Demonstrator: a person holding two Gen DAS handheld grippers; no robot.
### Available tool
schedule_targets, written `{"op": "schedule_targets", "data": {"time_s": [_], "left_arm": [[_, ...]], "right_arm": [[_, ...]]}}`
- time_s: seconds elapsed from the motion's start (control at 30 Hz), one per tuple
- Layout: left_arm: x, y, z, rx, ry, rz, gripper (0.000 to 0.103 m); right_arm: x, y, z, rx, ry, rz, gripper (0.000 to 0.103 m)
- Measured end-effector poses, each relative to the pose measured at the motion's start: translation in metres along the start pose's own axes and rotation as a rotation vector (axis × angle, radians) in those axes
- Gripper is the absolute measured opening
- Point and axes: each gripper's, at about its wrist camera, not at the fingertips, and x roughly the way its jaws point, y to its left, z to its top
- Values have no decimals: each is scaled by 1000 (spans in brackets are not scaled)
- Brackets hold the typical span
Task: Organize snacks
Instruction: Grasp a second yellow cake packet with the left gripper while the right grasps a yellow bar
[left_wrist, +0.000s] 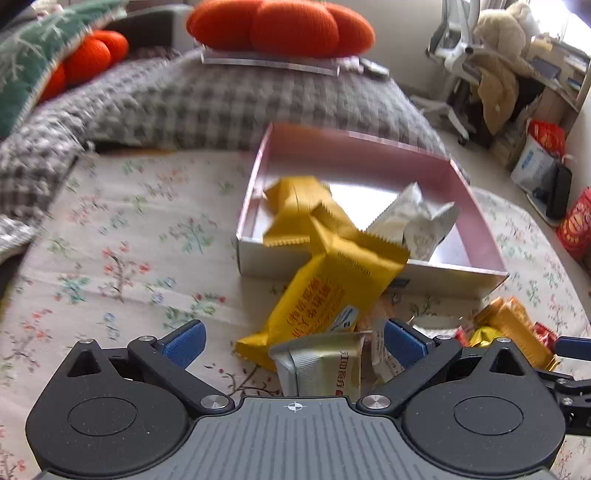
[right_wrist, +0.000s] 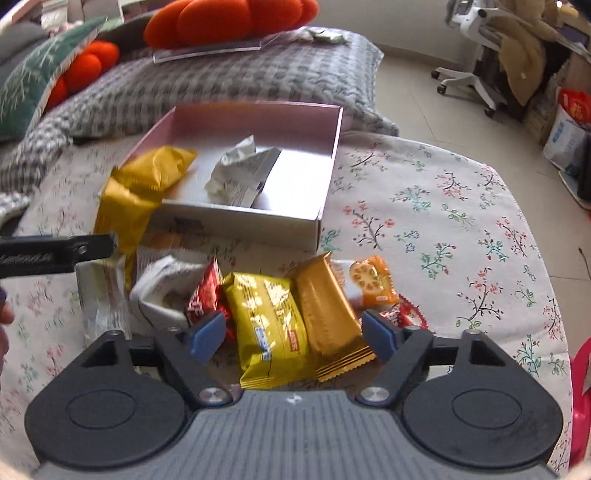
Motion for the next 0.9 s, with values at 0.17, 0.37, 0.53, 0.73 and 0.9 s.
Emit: {"op": "schedule_targets", "data": {"time_s": [0.17, 0.37, 0.53, 0.73, 0.9], "left_arm": [[4, -13, 0, 94, -51, -2, 102], [19, -19, -2, 163, -45, 14, 90], [21, -20, -2, 186, -63, 2, 72], [23, -15, -1, 161, -55, -12, 43], [16, -11, 2, 140, -64, -13, 39]], "right_arm": [[0, 4, -5, -32, 14, -6, 68], [7, 12, -9, -79, 30, -26, 59], [14, 14, -11, -100, 46, -39, 55], [23, 14, -13, -94, 60, -55, 39], [14, 7, -8, -37, 37, -16, 26]]}}
